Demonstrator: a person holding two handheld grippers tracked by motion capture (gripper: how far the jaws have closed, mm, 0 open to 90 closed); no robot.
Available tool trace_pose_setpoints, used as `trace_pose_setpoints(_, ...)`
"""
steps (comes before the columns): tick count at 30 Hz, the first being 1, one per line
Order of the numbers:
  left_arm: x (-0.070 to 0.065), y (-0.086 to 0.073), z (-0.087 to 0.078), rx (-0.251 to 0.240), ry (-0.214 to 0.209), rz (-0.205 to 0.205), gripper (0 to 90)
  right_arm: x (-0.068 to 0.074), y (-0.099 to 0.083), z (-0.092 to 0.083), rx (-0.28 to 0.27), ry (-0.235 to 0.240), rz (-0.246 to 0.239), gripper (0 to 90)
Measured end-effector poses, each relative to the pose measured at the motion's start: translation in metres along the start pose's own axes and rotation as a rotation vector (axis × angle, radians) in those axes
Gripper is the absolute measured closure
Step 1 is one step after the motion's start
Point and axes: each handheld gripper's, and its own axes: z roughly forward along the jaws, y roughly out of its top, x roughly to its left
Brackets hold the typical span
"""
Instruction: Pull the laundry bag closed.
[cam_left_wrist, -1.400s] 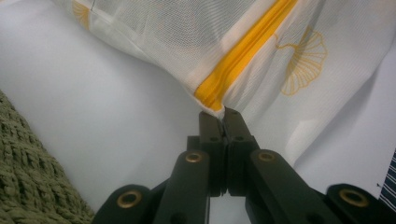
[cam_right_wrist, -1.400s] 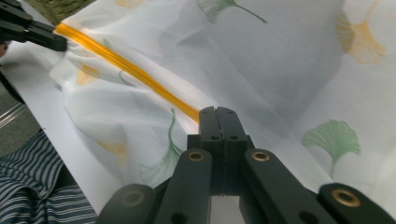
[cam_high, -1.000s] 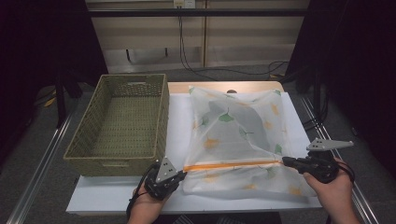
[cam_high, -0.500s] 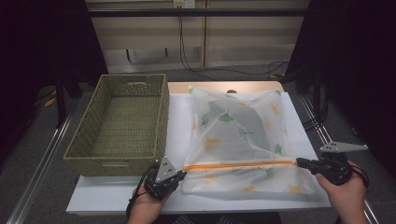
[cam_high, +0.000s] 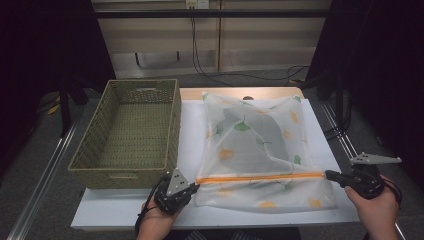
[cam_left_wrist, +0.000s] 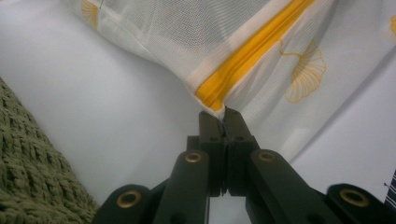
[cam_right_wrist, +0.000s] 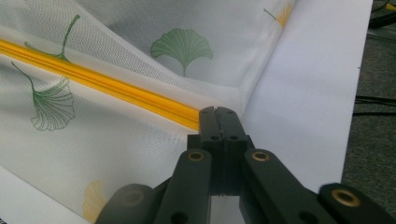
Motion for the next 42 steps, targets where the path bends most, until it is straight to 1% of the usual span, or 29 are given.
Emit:
trace_pose_setpoints(2,-0.002,0.001,0.001,0.001,-0.004,0.004,86.7,0.0,0.0,0.0,-0.013,0.0,0.01,90.0)
trace_pose_setpoints(4,-0.004,0.001,0.001,0.01,-0.003,0.019,84.7,-0.001,0.0,0.0,-0.004,0.009,0.016,90.0)
trace_pose_setpoints(5,-0.004,0.0,0.001,0.002,-0.004,0.014,82.7,-0.002,0.0,-0.001,-0.006,0.009,0.02,89.8)
trace_pose_setpoints(6,-0.003,0.0,0.001,0.006,-0.008,0.013,81.9,-0.002,0.0,-0.001,-0.012,0.009,0.015,87.1)
trace_pose_setpoints(7,-0.002,0.0,-0.001,0.023,0.001,0.025,80.8,-0.003,-0.001,-0.002,-0.017,0.004,0.021,85.4)
trace_pose_setpoints(9,-0.001,0.0,-0.001,0.005,-0.005,0.007,77.6,-0.005,-0.002,-0.004,-0.023,-0.004,0.028,83.6)
trace_pose_setpoints(10,-0.001,0.0,-0.002,0.003,-0.004,0.006,76.3,-0.007,-0.002,-0.004,-0.027,-0.005,0.028,81.9)
trace_pose_setpoints(12,0.0,0.0,-0.004,-0.002,0.009,-0.002,72.7,-0.008,-0.002,-0.006,-0.031,0.0,0.033,81.1)
trace_pose_setpoints(14,0.002,0.001,-0.006,-0.001,-0.008,0.004,68.0,-0.008,-0.002,-0.008,-0.043,-0.006,0.025,79.7)
trace_pose_setpoints(15,0.003,0.001,-0.005,-0.014,-0.032,-0.017,65.0,-0.007,-0.002,-0.009,-0.057,-0.011,0.029,78.8)
trace_pose_setpoints(17,0.007,0.002,-0.01,-0.01,-0.039,-0.002,60.0,-0.006,-0.001,-0.012,-0.075,0.002,0.032,75.4)
trace_pose_setpoints(19,0.011,0.004,-0.015,-0.017,-0.043,-0.014,57.4,-0.007,-0.001,-0.014,-0.101,0.033,0.039,73.9)
trace_pose_setpoints(20,0.012,0.004,-0.016,-0.031,-0.048,-0.027,55.4,-0.007,0.0,-0.015,-0.106,0.036,0.037,73.1)
trace_pose_setpoints(21,0.012,0.005,-0.019,-0.029,-0.044,-0.034,53.5,-0.006,0.001,-0.016,-0.113,0.034,0.03,72.1)
trace_pose_setpoints(22,0.013,0.005,-0.021,-0.037,-0.055,-0.029,52.3,-0.006,0.001,-0.017,-0.12,0.035,0.022,71.3)
trace_pose_setpoints(23,0.013,0.005,-0.022,-0.04,-0.061,-0.028,50.6,-0.007,0.002,-0.017,-0.128,0.05,0.017,69.5)
trace_pose_setpoints(25,0.012,0.006,-0.024,-0.033,-0.067,-0.026,47.5,-0.007,0.004,-0.018,-0.139,0.05,0.008,65.2)
trace_pose_setpoints(26,0.013,0.007,-0.025,-0.026,-0.07,-0.02,45.3,-0.007,0.004,-0.019,-0.152,0.063,0.008,62.7)
trace_pose_setpoints(28,0.014,0.008,-0.027,-0.029,-0.075,-0.025,40.5,-0.007,0.005,-0.02,-0.183,0.087,0.006,58.6)
trace_pose_setpoints(29,0.014,0.008,-0.029,-0.034,-0.075,-0.035,39.4,-0.006,0.005,-0.02,-0.185,0.092,0.008,57.4)
trace_pose_setpoints(31,0.017,0.008,-0.031,-0.046,-0.083,-0.052,38.4,-0.006,0.006,-0.021,-0.193,0.087,-0.009,54.2)
trace_pose_setpoints(33,0.019,0.008,-0.034,-0.043,-0.079,-0.05,36.9,-0.005,0.007,-0.022,-0.192,0.093,-0.014,52.1)
trace_pose_setpoints(34,0.02,0.008,-0.035,-0.053,-0.083,-0.062,36.2,-0.005,0.006,-0.022,-0.196,0.092,-0.018,50.6)
trace_pose_setpoints(35,0.021,0.007,-0.037,-0.051,-0.079,-0.063,35.8,-0.005,0.006,-0.022,-0.203,0.089,-0.028,49.3)
trace_pose_setpoints(37,0.024,0.007,-0.038,-0.065,-0.088,-0.087,35.4,-0.004,0.006,-0.024,-0.21,0.088,-0.03,47.6)
trace_pose_setpoints(38,0.026,0.007,-0.039,-0.061,-0.084,-0.083,35.4,-0.005,0.005,-0.025,-0.212,0.091,-0.037,47.1)
trace_pose_setpoints(39,0.028,0.007,-0.041,-0.075,-0.087,-0.098,35.4,-0.005,0.005,-0.026,-0.214,0.091,-0.039,46.4)
trace_pose_setpoints(41,0.03,0.008,-0.043,-0.072,-0.091,-0.109,35.2,-0.006,0.005,-0.028,-0.226,0.092,-0.046,45.5)
trace_pose_setpoints(42,0.031,0.008,-0.045,-0.066,-0.082,-0.098,35.1,-0.007,0.005,-0.029,-0.227,0.093,-0.053,45.2)
